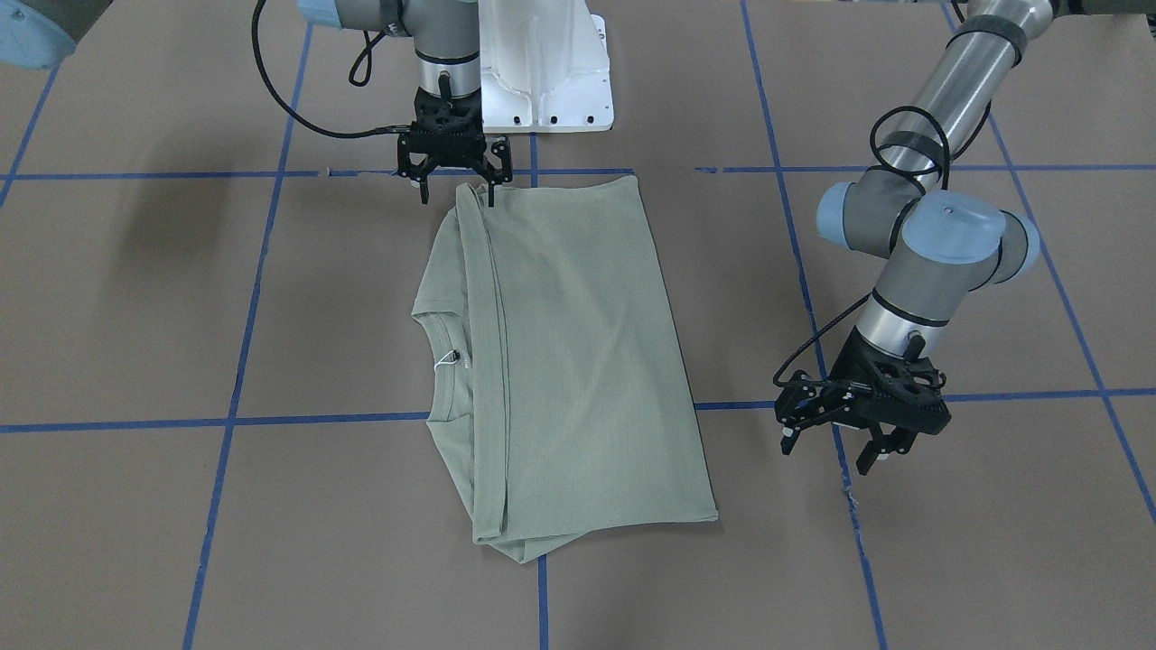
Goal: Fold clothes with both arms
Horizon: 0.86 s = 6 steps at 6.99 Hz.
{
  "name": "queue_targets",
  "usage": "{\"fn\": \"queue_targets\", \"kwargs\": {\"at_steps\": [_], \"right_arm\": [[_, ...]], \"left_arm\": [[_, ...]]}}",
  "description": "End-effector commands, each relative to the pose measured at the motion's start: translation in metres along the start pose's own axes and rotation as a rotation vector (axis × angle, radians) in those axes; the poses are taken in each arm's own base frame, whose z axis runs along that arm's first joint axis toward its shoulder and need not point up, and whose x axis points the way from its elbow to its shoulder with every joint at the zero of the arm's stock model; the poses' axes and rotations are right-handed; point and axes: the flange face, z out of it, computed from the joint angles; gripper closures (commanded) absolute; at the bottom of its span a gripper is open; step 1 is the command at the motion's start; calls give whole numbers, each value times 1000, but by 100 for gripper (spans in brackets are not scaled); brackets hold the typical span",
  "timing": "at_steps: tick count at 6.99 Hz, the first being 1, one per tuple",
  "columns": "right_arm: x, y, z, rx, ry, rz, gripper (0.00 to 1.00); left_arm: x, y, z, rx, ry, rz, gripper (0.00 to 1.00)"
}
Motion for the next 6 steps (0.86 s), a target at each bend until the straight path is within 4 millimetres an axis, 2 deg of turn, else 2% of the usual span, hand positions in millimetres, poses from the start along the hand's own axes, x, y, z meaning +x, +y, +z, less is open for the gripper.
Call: {"fn": "queue_targets", "kwargs": {"at_steps": [1,2,4,5,6], "right_arm": [[-14,6,24,-50,37,-191,27],[-18,6,22,-56,33,-225,35],[-27,11,16,-78,12,-240,42],[-28,12,16,-78,11,-248,56],[-28,13,18,-79,15,-250,60]], "left_arm": [[6,7,4,-10,6,4,0],[6,7,4,-10,6,4,0],[6,7,4,-10,6,4,0],[6,8,5,-13,5,5,0],[6,8,5,-13,5,5,0]]}}
